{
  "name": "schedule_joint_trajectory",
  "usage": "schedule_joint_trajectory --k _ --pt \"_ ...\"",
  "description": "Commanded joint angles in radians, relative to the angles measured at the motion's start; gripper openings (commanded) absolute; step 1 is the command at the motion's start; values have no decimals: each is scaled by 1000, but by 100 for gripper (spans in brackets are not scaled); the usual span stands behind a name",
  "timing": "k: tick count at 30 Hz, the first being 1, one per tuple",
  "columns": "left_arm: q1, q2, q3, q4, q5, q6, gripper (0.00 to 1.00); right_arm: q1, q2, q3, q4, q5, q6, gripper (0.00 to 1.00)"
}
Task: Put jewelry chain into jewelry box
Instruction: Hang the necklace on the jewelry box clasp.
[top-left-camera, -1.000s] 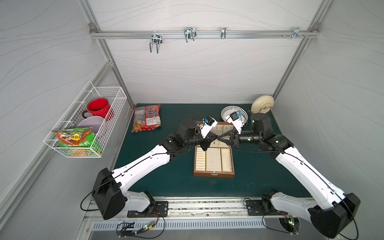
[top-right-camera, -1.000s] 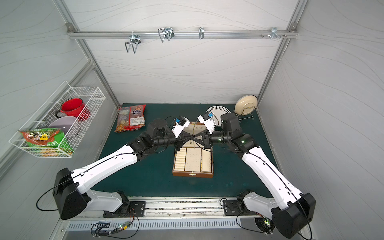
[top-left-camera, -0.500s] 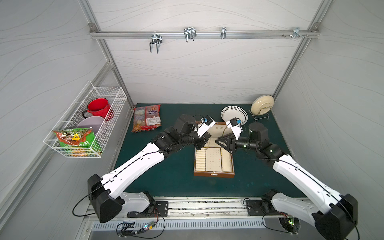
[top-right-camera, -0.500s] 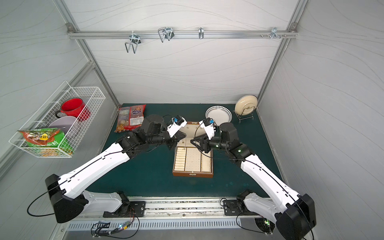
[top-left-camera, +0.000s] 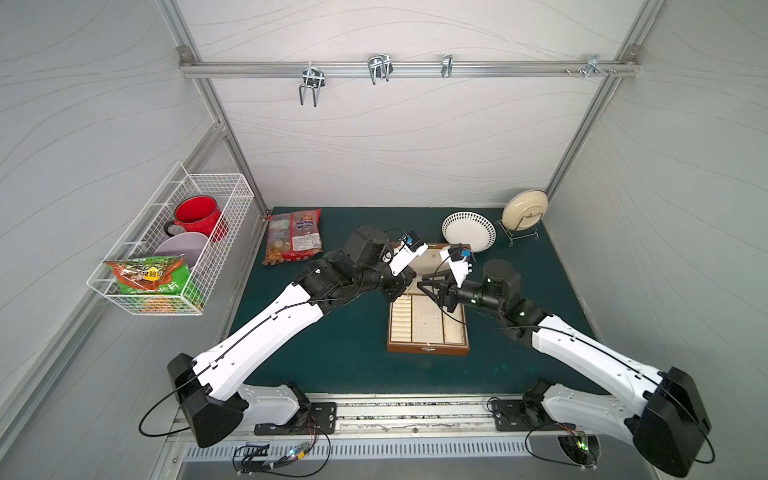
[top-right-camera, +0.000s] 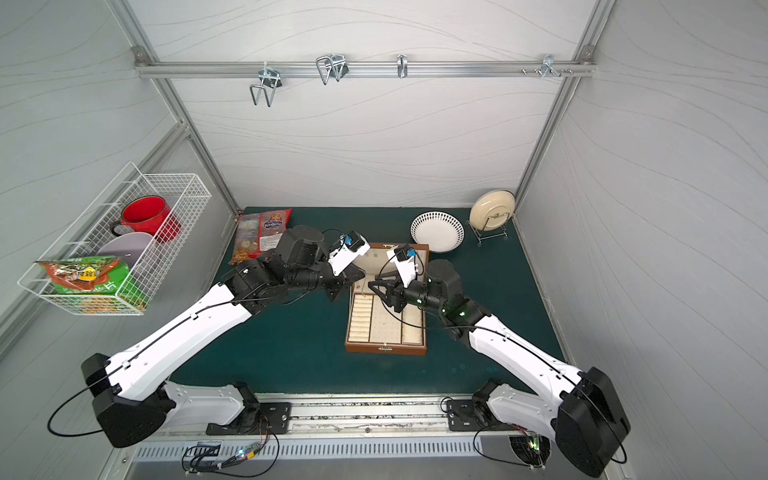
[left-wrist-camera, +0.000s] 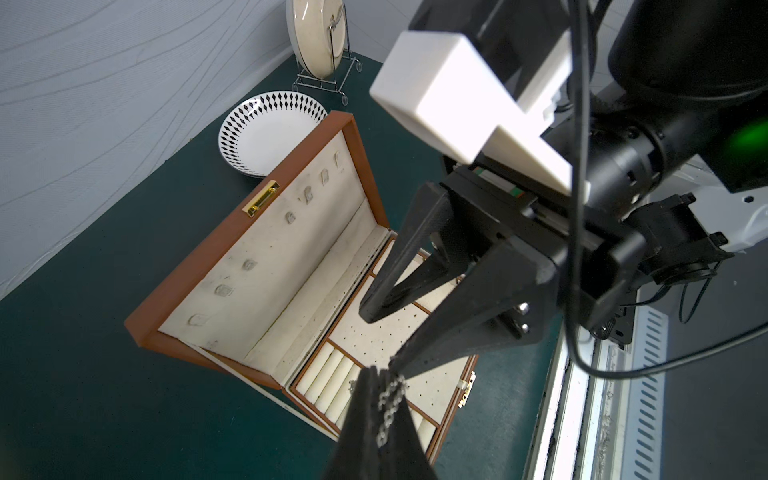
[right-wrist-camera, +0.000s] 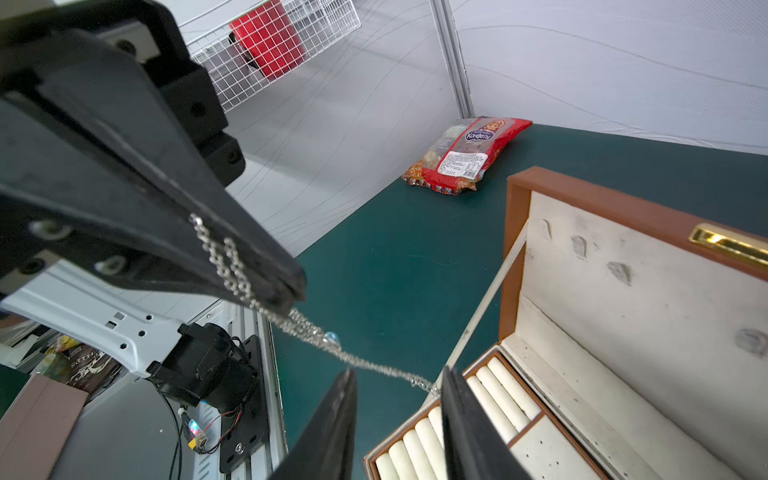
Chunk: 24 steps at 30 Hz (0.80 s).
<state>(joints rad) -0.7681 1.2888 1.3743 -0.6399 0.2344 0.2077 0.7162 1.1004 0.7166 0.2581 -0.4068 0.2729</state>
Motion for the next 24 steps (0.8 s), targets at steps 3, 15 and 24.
schedule_joint_trajectory --k 3,15,24 --pt "-6 -5 54 8 -4 9 0 12 19 12 70 -2 1 37" --pt "-5 3 70 1 -10 15 0 33 33 -1 79 -5 9 33" --pt "-5 9 73 4 -20 23 0 36 -103 -55 59 46 -11 33"
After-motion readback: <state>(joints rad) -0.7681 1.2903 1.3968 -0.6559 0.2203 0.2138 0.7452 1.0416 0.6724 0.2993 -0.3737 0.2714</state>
